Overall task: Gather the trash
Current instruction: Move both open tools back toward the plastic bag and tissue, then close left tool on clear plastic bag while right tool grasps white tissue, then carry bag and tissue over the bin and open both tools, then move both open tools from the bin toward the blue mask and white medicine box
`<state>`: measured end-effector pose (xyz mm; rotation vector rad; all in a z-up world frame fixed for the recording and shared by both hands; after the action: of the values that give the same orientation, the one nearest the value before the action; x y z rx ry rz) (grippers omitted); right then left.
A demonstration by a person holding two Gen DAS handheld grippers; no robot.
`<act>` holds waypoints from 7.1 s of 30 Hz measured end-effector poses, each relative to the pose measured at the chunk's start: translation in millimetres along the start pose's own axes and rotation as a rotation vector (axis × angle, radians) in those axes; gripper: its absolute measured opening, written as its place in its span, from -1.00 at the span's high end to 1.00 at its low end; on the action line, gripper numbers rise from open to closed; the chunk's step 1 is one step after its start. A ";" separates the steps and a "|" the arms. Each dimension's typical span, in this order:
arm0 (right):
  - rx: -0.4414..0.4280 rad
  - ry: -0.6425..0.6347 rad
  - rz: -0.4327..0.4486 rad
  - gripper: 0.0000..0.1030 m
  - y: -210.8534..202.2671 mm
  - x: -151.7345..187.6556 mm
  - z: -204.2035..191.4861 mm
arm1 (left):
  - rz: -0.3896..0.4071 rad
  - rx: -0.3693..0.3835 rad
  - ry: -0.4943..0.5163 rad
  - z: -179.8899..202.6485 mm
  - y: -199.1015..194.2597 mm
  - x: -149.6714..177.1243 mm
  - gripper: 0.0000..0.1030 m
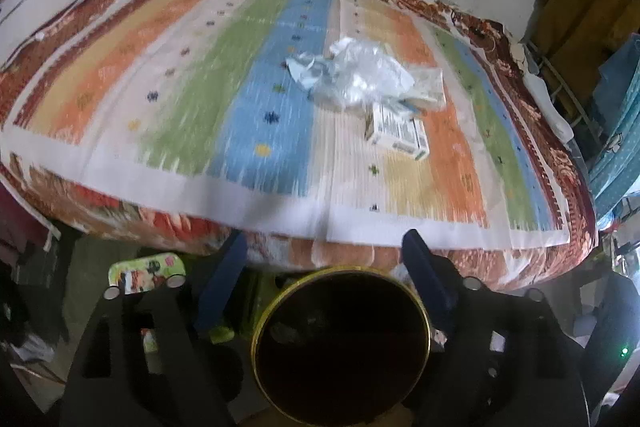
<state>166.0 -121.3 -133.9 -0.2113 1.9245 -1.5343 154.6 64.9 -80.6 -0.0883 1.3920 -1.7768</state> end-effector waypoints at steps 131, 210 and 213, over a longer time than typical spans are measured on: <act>-0.019 -0.017 0.128 0.99 19.9 -186.9 80.9 | 0.119 0.335 0.021 65.7 10.3 -143.2 0.94; 0.014 0.040 -0.052 -0.08 7.3 38.7 -4.5 | -0.166 0.025 -0.060 4.3 34.2 73.5 -0.25; 0.032 0.012 -0.032 -0.20 2.8 28.6 -2.7 | -0.145 0.016 -0.081 0.5 33.4 57.2 -0.34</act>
<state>143.2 -132.7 -147.3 -0.2201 1.9131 -1.5893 137.7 27.0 -132.3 -0.2558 1.3420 -1.8810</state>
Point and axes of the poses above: each gripper's, at about its wrist camera, not at the fingertips, and y roughly the way its jaws point, z to its right, x to its underside, the point moved 7 cm from there along y, roughly the way its jaws point, and after that the axes turned 12 degrees about -y, right-handed, at the moved point
